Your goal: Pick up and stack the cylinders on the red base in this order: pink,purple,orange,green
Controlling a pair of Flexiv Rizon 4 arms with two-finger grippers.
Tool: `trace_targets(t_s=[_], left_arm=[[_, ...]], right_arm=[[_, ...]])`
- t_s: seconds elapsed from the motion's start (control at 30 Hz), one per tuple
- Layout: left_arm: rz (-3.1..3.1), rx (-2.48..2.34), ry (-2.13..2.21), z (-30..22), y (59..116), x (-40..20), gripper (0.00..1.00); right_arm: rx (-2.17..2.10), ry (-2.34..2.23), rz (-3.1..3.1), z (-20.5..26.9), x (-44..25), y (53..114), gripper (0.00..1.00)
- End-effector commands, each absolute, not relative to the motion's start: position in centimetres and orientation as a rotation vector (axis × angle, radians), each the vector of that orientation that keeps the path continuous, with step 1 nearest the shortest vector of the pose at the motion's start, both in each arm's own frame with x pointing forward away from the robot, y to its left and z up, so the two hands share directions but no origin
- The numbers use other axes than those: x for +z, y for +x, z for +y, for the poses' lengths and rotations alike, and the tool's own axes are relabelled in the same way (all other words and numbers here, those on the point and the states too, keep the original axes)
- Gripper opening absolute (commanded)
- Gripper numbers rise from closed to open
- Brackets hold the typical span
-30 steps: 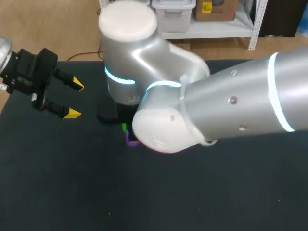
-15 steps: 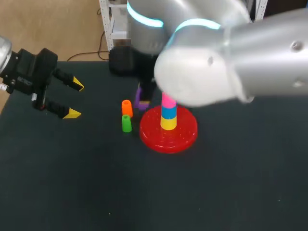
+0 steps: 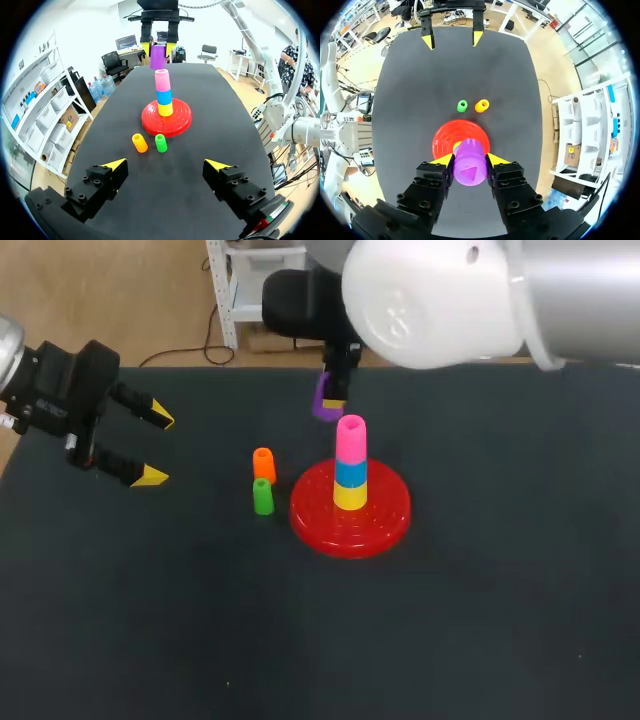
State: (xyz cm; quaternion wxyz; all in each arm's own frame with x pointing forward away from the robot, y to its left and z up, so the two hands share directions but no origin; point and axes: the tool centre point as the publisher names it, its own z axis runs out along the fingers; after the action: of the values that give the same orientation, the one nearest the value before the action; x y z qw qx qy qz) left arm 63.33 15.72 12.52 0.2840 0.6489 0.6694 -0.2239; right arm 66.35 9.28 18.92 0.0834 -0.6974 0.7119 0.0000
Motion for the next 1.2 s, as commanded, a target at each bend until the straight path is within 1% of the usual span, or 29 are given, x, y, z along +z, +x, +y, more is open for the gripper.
trace_targets(t_s=[0.03, 0.3, 0.57, 1.2], left_arm=[[1.791, -0.598, 1.736, 15.8, 63.3, 12.5, 1.00], [1.791, -0.598, 1.736, 15.8, 63.3, 12.5, 1.00], [1.791, -0.598, 1.736, 15.8, 63.3, 12.5, 1.00], [1.791, -0.598, 1.736, 15.8, 63.3, 12.5, 1.00]], right_arm=[[-0.009, -2.081, 2.136, 8.8, 18.6, 66.3, 0.00], [-0.026, -2.058, 2.123, 7.5, 19.4, 64.8, 0.00], [-0.035, -2.046, 2.165, 6.3, 18.6, 65.0, 0.00], [-0.017, -2.073, 2.191, 6.5, 17.1, 65.2, 0.00]])
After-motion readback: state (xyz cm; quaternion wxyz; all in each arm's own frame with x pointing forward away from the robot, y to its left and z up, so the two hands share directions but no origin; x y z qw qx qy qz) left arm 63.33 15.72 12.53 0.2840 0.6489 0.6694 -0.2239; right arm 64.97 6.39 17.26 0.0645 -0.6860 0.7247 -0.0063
